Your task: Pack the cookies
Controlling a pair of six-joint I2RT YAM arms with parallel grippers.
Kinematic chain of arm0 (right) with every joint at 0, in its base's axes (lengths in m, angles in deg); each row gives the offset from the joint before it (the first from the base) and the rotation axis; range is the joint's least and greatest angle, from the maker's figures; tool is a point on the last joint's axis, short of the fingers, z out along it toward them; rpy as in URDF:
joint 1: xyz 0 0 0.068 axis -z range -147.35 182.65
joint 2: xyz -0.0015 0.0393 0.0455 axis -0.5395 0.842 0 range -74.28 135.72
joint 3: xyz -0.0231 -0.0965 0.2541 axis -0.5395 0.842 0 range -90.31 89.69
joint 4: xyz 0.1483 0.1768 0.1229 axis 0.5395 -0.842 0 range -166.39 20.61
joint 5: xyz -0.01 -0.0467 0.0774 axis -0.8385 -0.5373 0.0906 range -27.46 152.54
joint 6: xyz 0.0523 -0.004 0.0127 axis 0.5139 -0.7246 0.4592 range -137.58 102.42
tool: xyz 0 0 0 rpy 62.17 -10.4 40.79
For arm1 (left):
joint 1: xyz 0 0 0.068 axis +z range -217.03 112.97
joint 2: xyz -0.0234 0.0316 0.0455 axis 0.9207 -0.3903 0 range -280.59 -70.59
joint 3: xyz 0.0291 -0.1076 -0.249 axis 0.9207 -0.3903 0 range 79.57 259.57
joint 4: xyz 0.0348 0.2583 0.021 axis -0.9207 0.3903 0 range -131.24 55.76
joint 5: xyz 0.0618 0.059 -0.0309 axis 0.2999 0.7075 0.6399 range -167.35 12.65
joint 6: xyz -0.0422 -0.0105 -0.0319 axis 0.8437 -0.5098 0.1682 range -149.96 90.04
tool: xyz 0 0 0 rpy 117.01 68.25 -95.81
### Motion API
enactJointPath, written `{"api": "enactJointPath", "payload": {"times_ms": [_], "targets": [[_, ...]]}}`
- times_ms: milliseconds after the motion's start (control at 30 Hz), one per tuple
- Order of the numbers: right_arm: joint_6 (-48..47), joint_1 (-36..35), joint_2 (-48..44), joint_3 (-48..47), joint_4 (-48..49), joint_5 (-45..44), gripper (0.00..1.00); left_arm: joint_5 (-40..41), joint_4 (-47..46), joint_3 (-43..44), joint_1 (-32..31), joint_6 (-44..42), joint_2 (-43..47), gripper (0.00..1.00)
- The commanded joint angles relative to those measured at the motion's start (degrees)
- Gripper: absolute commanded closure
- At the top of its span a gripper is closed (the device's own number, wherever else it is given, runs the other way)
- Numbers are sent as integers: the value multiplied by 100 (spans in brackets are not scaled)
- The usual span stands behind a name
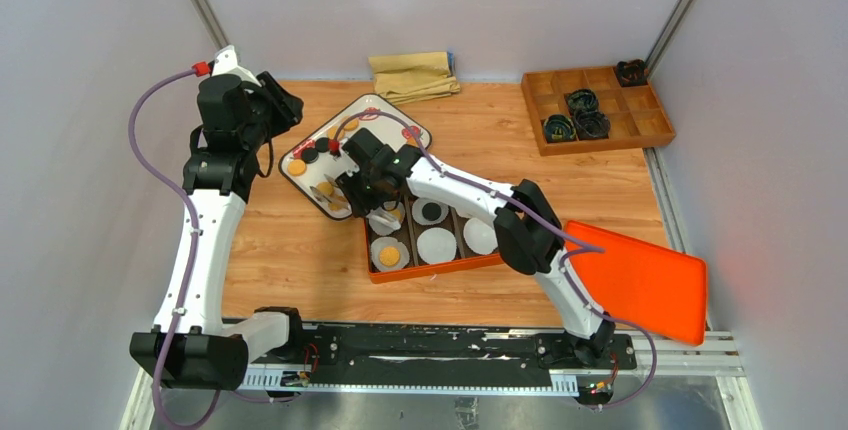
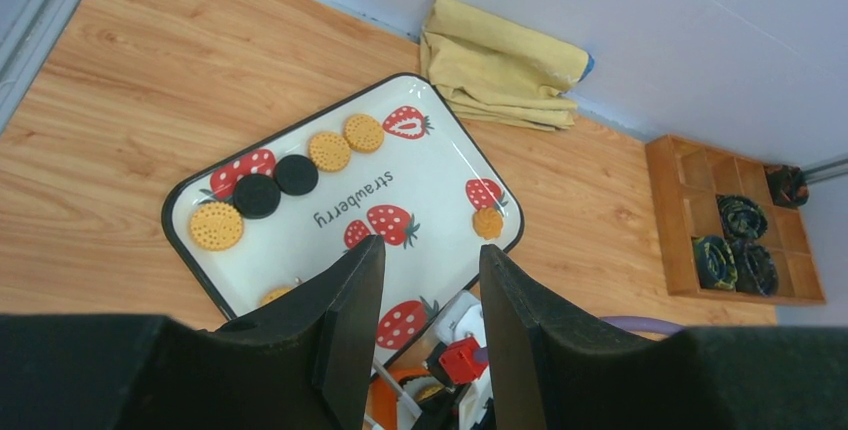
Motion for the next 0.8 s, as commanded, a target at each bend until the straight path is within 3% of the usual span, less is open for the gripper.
{"api": "enactJointPath", "payload": {"times_ms": [0, 367, 767], "targets": [[19, 66, -593, 129, 203, -159, 72, -135, -119, -36, 32, -37, 141, 54], [-189, 141, -2304, 1239, 241, -986, 73, -295, -243, -55, 32, 65, 98, 54], [413, 13, -5266, 4134, -353, -1574, 74, -1011, -776, -524, 23, 307, -101, 57]]}}
